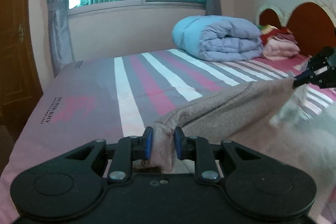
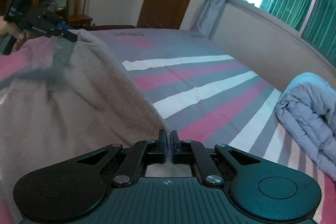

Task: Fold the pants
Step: 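Lift both cuffs and fold the legs over toward the waistband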

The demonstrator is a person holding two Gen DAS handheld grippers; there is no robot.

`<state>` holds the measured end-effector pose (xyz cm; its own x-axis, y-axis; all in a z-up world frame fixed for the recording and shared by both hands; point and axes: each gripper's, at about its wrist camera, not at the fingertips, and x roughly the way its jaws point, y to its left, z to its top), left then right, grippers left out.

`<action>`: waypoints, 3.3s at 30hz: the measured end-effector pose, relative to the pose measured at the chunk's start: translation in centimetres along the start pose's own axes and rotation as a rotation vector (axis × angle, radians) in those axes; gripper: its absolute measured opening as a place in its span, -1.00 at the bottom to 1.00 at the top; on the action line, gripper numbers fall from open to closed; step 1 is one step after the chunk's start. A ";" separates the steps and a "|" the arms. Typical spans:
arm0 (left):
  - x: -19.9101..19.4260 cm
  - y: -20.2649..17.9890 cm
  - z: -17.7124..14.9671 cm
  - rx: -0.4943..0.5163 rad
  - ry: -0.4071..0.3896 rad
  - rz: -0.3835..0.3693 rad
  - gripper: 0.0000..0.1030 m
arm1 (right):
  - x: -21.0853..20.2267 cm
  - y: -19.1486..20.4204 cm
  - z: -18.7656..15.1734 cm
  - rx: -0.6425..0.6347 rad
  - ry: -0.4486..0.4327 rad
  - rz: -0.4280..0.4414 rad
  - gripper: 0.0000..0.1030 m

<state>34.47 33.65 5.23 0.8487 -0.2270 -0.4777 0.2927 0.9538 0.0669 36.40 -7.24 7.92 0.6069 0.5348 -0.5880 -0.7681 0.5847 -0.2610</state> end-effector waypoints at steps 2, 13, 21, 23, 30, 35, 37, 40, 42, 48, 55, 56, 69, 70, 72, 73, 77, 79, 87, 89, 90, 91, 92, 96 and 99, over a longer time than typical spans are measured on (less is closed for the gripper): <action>-1.3 -0.8 -0.9 0.013 0.006 -0.008 -0.77 | -2.0 1.5 -0.8 -0.023 -0.007 -0.001 -0.94; -5.0 -5.0 -8.9 -0.008 0.093 -0.041 -0.76 | -5.9 9.7 -7.8 -0.021 0.014 0.032 -0.94; -7.3 -7.3 -12.8 -0.236 0.054 0.100 -0.56 | -6.2 12.9 -12.5 0.147 -0.013 -0.097 -0.51; -8.6 -7.6 -13.1 -0.307 0.032 0.148 -0.51 | -7.6 12.6 -13.2 0.246 -0.045 -0.105 -0.47; -9.8 -7.7 -13.7 -0.815 -0.082 0.075 0.01 | -10.4 12.3 -15.1 0.575 -0.123 -0.163 -0.47; -6.6 -5.8 -15.3 -1.151 -0.104 0.002 0.00 | -9.7 9.7 -15.8 0.875 -0.132 -0.131 -0.47; -5.3 -5.0 -15.9 -1.213 -0.091 -0.010 0.06 | -9.1 8.7 -15.9 0.969 -0.135 -0.119 -0.47; -4.1 -4.0 -16.8 -1.271 -0.067 0.001 0.09 | -7.9 6.6 -15.9 1.076 -0.116 -0.109 -0.47; -3.5 -3.4 -17.2 -1.310 -0.066 -0.004 0.08 | -7.0 5.3 -16.4 1.138 -0.102 -0.096 -0.47; -2.5 -2.1 -17.1 -1.288 -0.031 -0.008 -0.27 | -4.7 2.6 -17.1 1.201 -0.062 -0.102 -0.48; -3.8 -1.6 -13.8 -1.086 -0.028 -0.031 -0.68 | -6.9 3.4 -16.1 1.119 -0.108 -0.096 -0.90; -4.3 -1.4 -13.3 -1.063 -0.044 -0.035 -0.68 | -7.8 3.6 -16.0 1.103 -0.127 -0.092 -0.90; -5.4 -0.7 -15.8 -0.941 0.096 -0.015 -0.68 | -11.8 9.9 -15.4 0.966 -0.147 -0.045 -0.90; -5.1 -0.9 -16.5 -0.938 0.110 -0.010 -0.68 | -10.9 10.3 -15.8 0.974 -0.115 -0.038 -0.90; -5.2 -1.1 -17.5 -0.960 0.086 -0.020 -0.68 | -9.7 11.6 -17.0 0.962 -0.049 -0.044 -0.90; -5.4 -1.0 -17.5 -0.965 0.082 -0.021 -0.68 | -9.4 12.0 -17.5 0.964 -0.026 -0.046 -0.90; -5.9 -1.3 -15.5 -0.880 0.071 -0.008 -0.68 | -9.8 12.4 -17.8 0.971 -0.033 -0.050 -0.90; -6.2 -1.2 -14.7 -0.838 0.057 -0.005 -0.68 | -10.5 12.1 -17.2 0.958 -0.062 -0.047 -0.90; -5.6 -1.8 -16.4 -0.786 0.083 0.040 -0.69 | -9.1 12.7 -18.0 0.988 -0.024 -0.056 -0.90; -6.3 -1.5 -15.7 -0.807 0.037 0.014 -0.69 | -9.3 12.4 -17.9 0.997 -0.035 -0.055 -0.90; -6.6 -1.4 -15.0 -0.793 0.011 0.006 -0.69 | -9.9 12.1 -17.6 0.999 -0.074 -0.053 -0.90; -7.0 -1.5 -14.2 -0.775 -0.019 0.003 -0.69 | -10.6 11.6 -17.1 0.993 -0.126 -0.049 -0.90; -7.3 -1.4 -13.5 -0.771 -0.048 -0.004 -0.69 | -11.1 11.2 -16.5 0.984 -0.161 -0.053 -0.90; -7.3 -1.7 -12.1 -0.746 -0.087 0.006 -0.69 | -13.1 9.5 -14.4 1.003 -0.286 -0.060 -0.90; -5.4 -2.0 -14.3 -0.734 0.061 0.054 -0.69 | -12.0 10.3 -15.3 0.983 -0.226 -0.058 -0.90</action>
<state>22.97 35.74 -4.83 0.8213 -0.1852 -0.5396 -0.1371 0.8541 -0.5017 18.03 -16.97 0.55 0.7405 0.5334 -0.4088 -0.2893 0.8021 0.5224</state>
